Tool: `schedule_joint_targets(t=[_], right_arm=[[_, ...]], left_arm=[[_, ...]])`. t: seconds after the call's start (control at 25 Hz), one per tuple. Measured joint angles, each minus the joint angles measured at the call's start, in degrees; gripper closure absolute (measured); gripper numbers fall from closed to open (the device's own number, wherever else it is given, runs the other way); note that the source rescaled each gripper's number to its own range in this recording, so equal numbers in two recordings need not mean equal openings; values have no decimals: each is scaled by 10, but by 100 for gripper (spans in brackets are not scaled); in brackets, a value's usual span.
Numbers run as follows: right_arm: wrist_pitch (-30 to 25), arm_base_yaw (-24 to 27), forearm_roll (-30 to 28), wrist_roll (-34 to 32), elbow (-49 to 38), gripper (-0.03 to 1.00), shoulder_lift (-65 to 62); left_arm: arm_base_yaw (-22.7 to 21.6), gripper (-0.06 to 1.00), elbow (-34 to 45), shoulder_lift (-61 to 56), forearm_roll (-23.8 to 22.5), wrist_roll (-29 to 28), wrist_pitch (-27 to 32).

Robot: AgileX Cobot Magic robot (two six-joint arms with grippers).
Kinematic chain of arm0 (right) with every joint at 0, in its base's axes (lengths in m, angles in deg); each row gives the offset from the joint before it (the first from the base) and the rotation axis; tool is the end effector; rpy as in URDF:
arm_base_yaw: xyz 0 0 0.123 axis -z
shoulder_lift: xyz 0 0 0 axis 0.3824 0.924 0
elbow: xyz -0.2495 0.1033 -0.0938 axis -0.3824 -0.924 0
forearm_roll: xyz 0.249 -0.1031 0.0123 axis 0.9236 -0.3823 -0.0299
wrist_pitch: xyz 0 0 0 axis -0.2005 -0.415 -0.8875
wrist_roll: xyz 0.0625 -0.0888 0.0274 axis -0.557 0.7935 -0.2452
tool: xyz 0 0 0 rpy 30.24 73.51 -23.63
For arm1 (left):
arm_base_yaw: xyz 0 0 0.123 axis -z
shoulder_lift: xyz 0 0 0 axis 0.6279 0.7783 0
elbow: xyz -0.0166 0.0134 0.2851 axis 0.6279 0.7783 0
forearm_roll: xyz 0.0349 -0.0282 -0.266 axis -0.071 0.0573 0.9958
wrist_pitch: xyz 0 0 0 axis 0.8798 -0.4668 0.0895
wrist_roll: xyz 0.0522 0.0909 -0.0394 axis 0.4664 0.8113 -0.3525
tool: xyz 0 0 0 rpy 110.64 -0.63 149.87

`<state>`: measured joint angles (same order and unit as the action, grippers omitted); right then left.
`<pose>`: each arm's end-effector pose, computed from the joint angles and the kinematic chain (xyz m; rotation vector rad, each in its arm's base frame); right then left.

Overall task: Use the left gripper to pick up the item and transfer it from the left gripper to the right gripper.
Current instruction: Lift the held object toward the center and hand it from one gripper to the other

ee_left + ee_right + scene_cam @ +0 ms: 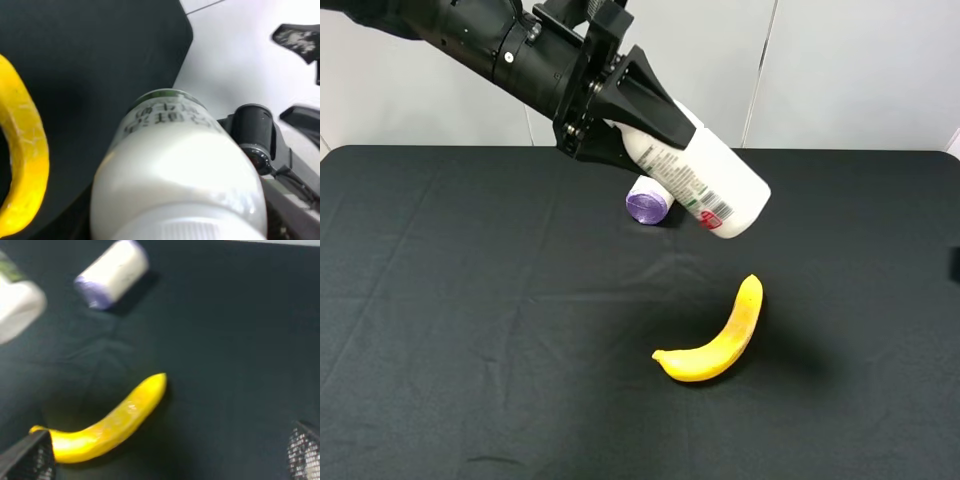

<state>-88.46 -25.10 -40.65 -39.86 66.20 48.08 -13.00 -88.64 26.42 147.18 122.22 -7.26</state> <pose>0.0890 0.0374 0.2967 -0.2995 2.1306 0.3105 0.3163 -0.2566 0.2497 0.7205 2.4597 -1.4943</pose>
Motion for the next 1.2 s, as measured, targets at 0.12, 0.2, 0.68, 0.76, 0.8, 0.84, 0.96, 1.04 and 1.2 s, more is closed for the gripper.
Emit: schedule_joint_targets(t=[0.12, 0.2, 0.68, 0.76, 0.8, 0.84, 0.96, 1.04, 1.2], right_arm=[[23, -68, 5, 39, 0, -3, 51], [35, -111, 5, 56, 4, -3, 80], [109, -254, -29, 116, 119, -3, 276], [122, -268, -29, 121, 129, -3, 302], [122, -268, -29, 121, 129, -3, 302], [134, -281, -30, 129, 139, -3, 325], [154, -301, -30, 135, 150, -3, 358], [163, -314, -30, 137, 155, -3, 373], [185, -346, -30, 140, 158, -3, 400]], left_arm=[[0, 94, 0, 0, 1, 1, 0], [0, 94, 0, 0, 1, 2, 0], [0, 94, 0, 0, 4, 3, 2], [0, 94, 0, 0, 4, 3, 2], [0, 94, 0, 0, 4, 4, 2], [0, 94, 0, 0, 4, 4, 2], [0, 94, 0, 0, 4, 4, 2], [0, 94, 0, 0, 4, 4, 2], [0, 94, 0, 0, 4, 4, 2]])
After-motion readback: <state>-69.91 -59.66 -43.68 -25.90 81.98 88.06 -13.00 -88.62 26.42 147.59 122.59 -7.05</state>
